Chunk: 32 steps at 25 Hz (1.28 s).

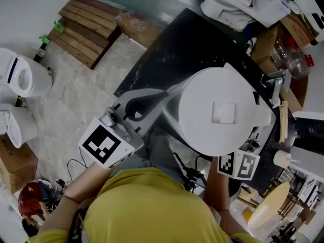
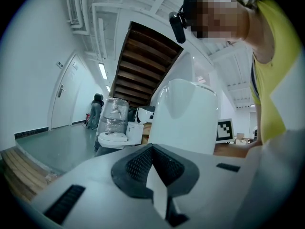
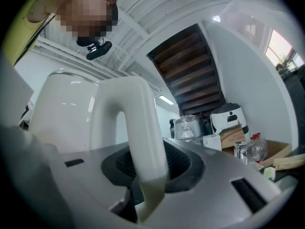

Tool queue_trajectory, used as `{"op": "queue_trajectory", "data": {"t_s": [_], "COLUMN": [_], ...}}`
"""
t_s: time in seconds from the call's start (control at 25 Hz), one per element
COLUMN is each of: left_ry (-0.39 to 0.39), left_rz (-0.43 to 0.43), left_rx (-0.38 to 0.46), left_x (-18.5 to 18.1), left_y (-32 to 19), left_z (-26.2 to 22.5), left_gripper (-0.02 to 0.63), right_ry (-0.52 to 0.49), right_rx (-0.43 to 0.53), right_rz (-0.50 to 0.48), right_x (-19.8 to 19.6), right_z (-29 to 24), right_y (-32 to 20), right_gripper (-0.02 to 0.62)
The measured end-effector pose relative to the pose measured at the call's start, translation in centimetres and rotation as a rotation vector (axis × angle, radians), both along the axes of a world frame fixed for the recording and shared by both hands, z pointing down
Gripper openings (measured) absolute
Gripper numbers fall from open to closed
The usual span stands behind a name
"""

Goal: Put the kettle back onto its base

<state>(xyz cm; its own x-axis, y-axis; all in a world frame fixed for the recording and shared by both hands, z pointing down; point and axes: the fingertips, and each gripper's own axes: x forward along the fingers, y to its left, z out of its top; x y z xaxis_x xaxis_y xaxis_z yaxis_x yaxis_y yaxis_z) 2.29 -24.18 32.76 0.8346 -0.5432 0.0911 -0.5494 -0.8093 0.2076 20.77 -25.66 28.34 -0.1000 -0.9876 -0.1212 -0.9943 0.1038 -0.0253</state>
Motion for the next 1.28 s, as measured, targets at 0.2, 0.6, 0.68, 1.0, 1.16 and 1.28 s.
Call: {"op": "queue_trajectory", "data": {"t_s": [0.2, 0.6, 0.68, 1.0, 1.16, 1.28], "left_ry": [-0.04, -0.018, -0.017, -0.027, -0.034, -0.036], "left_rz": [-0.004, -0.01, -0.007, 0.001, 0.01, 0.014], "left_rx": [-0.031, -0.044, -0.055, -0.07, -0.071, -0.075], "left_x": [-0.4, 0.1, 0.2, 0.1, 0.3, 0.5], "left_y": [-0.5, -1.7, -1.8, -2.3, -2.2, -2.2], "left_z": [1.5, 2.7, 2.9, 4.0, 4.2, 4.3], "left_gripper": [0.002, 0.002, 0.002, 0.002, 0.002, 0.002], "right_ry": [0.017, 0.001, 0.004, 0.006, 0.0, 0.0], "right_rx": [-0.007, -0.037, -0.042, -0.047, -0.051, -0.053], "right_rz": [-0.015, -0.011, -0.011, -0.008, 0.0, 0.004], "right_x": [-0.5, -0.1, -0.1, -0.2, 0.1, 0.3], "right_z": [0.8, 3.2, 3.5, 4.4, 4.6, 4.8], "right_y": [-0.8, -1.7, -1.8, -2.1, -2.0, -1.6], "right_gripper": [0.123, 0.123, 0.123, 0.124, 0.124, 0.124]}}
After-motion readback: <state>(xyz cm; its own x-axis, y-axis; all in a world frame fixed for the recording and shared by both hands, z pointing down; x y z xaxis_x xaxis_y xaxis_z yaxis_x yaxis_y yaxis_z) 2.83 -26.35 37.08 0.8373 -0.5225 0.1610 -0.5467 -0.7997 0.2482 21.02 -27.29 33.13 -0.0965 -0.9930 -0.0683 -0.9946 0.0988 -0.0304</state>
